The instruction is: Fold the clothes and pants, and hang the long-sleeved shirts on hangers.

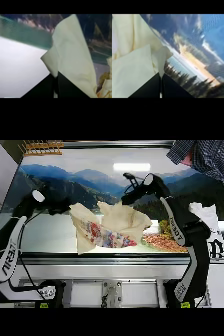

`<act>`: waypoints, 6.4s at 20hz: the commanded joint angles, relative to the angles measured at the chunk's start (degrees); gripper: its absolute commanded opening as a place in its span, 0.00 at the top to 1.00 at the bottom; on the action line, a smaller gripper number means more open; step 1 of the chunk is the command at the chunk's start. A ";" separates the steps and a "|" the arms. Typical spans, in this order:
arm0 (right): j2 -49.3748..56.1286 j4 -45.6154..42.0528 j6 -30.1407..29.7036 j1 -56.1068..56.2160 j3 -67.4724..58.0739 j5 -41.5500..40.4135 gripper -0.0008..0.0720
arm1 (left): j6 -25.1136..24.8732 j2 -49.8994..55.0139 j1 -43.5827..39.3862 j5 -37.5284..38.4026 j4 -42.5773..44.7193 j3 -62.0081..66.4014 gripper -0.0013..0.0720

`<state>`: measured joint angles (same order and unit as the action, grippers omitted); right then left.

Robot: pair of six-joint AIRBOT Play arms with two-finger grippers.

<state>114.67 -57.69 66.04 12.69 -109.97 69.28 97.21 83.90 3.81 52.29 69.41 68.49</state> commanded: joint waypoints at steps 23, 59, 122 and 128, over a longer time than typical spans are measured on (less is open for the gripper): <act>-51.39 -16.74 12.04 -7.61 21.46 14.91 0.97 | 1.84 -62.62 10.34 12.33 5.46 -18.84 0.97; -55.30 -5.31 1.49 -15.13 33.92 -15.67 0.97 | -1.01 -45.03 10.03 4.04 6.10 -2.23 0.97; -55.58 -12.63 20.83 -13.57 51.71 -14.95 0.29 | 3.82 0.13 6.60 -11.32 -9.46 -19.52 0.14; -55.52 -14.43 21.20 -15.28 51.74 -14.16 0.29 | 4.17 1.14 6.71 -11.54 -9.31 -16.44 0.97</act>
<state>59.13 -70.61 86.85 -1.45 -58.28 54.48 101.21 84.58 10.44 40.84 60.10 50.57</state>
